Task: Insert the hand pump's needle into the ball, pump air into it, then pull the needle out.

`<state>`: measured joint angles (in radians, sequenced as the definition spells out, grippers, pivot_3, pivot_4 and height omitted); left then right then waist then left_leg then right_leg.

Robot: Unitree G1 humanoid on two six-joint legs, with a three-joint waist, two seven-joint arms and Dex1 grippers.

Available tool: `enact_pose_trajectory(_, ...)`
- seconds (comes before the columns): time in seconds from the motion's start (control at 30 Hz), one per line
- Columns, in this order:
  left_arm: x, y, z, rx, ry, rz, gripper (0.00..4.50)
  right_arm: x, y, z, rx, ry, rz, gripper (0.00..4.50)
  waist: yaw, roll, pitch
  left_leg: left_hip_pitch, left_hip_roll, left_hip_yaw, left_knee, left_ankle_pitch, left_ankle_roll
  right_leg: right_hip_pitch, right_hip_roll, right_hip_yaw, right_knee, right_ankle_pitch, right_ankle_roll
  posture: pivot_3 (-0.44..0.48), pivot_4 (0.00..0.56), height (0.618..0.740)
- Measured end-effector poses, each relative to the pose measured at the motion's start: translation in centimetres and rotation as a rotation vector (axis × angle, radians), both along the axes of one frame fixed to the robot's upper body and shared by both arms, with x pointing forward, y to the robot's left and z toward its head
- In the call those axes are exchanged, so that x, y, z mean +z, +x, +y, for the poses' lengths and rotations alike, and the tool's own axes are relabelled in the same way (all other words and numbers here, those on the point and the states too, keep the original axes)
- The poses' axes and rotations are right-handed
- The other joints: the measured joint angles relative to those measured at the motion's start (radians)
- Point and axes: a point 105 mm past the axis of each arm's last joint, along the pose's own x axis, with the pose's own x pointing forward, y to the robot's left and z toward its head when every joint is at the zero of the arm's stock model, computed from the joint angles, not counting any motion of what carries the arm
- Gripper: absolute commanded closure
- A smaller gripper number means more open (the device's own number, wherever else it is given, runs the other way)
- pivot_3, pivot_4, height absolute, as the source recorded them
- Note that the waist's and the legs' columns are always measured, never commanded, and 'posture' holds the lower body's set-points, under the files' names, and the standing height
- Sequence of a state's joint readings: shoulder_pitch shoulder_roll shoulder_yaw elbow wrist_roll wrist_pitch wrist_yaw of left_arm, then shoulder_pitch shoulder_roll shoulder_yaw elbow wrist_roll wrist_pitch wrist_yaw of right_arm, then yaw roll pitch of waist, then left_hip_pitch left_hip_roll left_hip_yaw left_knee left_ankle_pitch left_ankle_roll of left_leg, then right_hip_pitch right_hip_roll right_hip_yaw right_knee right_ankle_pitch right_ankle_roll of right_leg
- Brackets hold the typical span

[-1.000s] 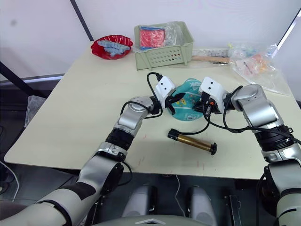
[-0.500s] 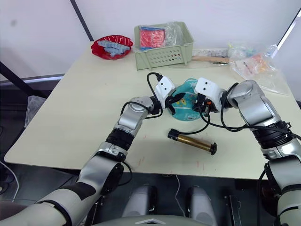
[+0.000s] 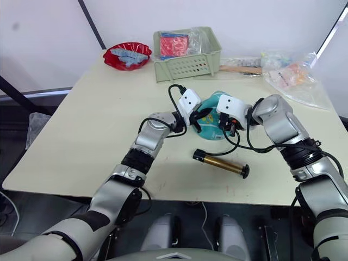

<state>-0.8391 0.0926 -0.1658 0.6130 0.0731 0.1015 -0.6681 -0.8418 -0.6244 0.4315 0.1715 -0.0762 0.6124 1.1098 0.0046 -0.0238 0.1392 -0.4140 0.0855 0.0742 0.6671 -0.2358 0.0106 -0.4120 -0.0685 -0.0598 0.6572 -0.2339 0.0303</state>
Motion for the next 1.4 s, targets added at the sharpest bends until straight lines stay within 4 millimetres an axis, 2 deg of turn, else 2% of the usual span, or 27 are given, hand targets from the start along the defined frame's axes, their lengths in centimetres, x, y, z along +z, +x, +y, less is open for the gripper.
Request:
enact_pose_trajectory(0.57, -1.0, 0.1, 0.9, 0.038, 0.013, 0.036, 4.44, -2.7, 1.2, 1.4, -0.022, 0.0, 0.031, 4.17, -0.023, -0.005, -0.027, 0.004, 0.0, 0.001, -0.004, 0.0, 0.0, 0.002, 0.0, 0.001, 0.0, -0.003, -0.004, 0.0, 0.15, 0.735)
enact_pose_trajectory(0.67, -1.2, 0.2, 1.0, 0.042, 0.015, 0.041, 4.44, -3.2, 1.4, 1.7, -0.025, -0.007, 0.028, 4.17, -0.024, -0.007, -0.028, 0.009, 0.0, 0.002, -0.007, 0.0, 0.0, 0.004, 0.0, 0.001, -0.001, -0.004, -0.004, 0.0, 0.15, 0.735)
enact_pose_trajectory(0.73, -1.4, 0.2, 1.1, 0.049, 0.017, 0.05, 4.44, -3.6, 1.5, 1.9, -0.019, -0.014, 0.022, 4.17, -0.026, -0.009, -0.03, 0.02, 0.0, 0.004, -0.014, 0.0, 0.0, 0.011, -0.001, 0.003, -0.005, -0.005, -0.004, 0.0, 0.15, 0.735)
enact_pose_trajectory(0.9, -1.5, 0.2, 1.2, 0.055, 0.02, 0.055, 4.44, -4.0, 1.6, 2.1, 0.025, -0.054, -0.032, 4.17, -0.028, -0.01, -0.034, 0.021, 0.0, 0.003, -0.015, 0.0, 0.0, 0.011, 0.0, 0.003, -0.006, -0.006, -0.004, 0.0, 0.15, 0.735)
enact_pose_trajectory(1.17, -1.5, 0.2, 1.3, 0.056, 0.019, 0.052, 4.44, -3.7, 1.6, 1.8, 0.033, 0.006, -0.078, 4.17, -0.028, -0.008, -0.033, 0.02, 0.0, 0.003, -0.016, 0.0, 0.0, 0.011, 0.0, 0.002, -0.007, -0.006, -0.004, 0.0, 0.15, 0.735)
enact_pose_trajectory(1.4, -0.9, 0.0, 0.8, 0.028, -0.002, 0.032, 4.44, -2.1, 0.5, 0.4, 0.005, 0.102, -0.092, 4.17, -0.012, 0.003, -0.02, 0.012, -0.002, 0.002, -0.016, 0.0, 0.0, 0.008, -0.001, 0.002, -0.01, -0.004, -0.006, 0.0, 0.15, 0.735)
